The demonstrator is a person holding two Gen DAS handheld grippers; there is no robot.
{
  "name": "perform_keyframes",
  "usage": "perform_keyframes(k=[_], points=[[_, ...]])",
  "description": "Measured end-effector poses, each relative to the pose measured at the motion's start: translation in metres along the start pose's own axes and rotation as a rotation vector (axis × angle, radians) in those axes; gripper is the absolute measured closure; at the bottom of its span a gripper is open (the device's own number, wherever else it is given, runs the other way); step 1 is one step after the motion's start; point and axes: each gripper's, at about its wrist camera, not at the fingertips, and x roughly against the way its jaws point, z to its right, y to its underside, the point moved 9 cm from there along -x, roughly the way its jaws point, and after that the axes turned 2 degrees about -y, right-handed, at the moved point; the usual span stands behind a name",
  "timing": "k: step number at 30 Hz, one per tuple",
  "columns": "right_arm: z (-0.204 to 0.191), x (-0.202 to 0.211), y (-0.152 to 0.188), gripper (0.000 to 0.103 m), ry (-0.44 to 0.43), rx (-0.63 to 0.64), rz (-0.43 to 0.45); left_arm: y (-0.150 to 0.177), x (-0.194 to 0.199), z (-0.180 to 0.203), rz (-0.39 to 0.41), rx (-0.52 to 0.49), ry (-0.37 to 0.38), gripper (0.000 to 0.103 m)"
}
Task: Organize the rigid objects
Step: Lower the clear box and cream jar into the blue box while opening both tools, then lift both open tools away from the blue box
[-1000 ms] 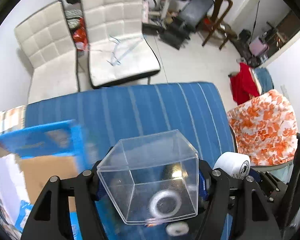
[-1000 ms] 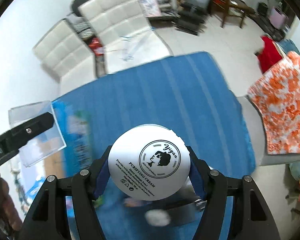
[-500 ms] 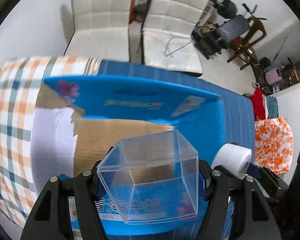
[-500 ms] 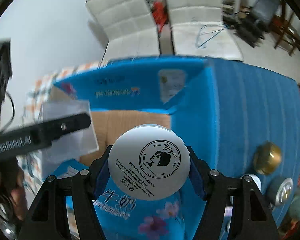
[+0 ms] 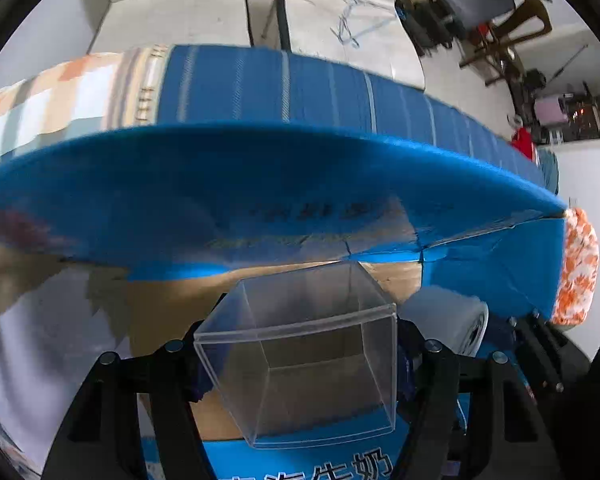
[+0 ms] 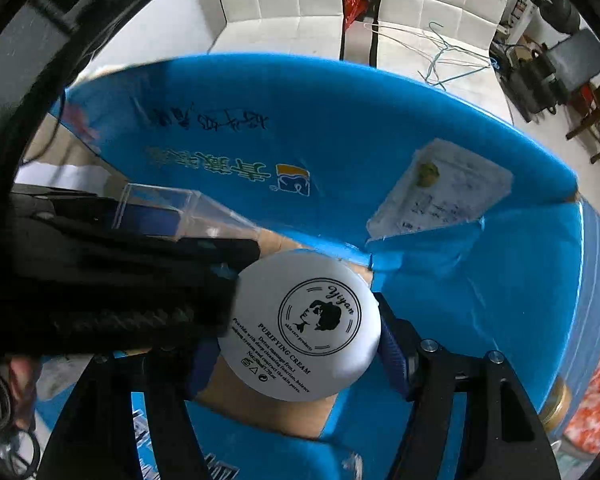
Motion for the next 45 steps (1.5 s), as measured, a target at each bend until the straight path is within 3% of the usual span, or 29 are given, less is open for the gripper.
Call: perform_keyframes(k=[4, 14, 17, 19, 22, 32, 45], points=[[0.002, -0.013, -0.009, 0.032, 0.013, 0.014, -0.019, -0.003, -0.012, 0.001, -0.032, -0.032, -0.048, 0.039], [0.010, -0.022, -0.027, 0.026, -0.006, -0.040, -0.050, 0.000, -0.012, -0.009, -0.049, 0.020, -0.036, 0.037], [0.011, -0.014, -0.025, 0.019, 0.001, -0.055, -0.030, 0.003, -0.010, -0.010, -0.051, 0.031, -0.036, 0.027], [0.016, -0.004, -0.023, 0.018, 0.040, -0.070, -0.009, 0.005, -0.004, -0.009, -0.030, 0.045, -0.018, 0.010], [0.018, 0.009, -0.013, 0.007, 0.044, -0.120, 0.015, 0.011, 0.012, -0.011, 0.029, 0.057, -0.017, 0.001], [0.025, 0.060, 0.024, 0.006, 0.078, -0.231, 0.095, 0.057, 0.066, -0.022, 0.192, 0.040, -0.134, 0.001], [-0.023, 0.177, 0.097, 0.006, 0.070, -0.230, 0.241, 0.107, 0.141, -0.005, 0.405, 0.030, -0.268, 0.001]])
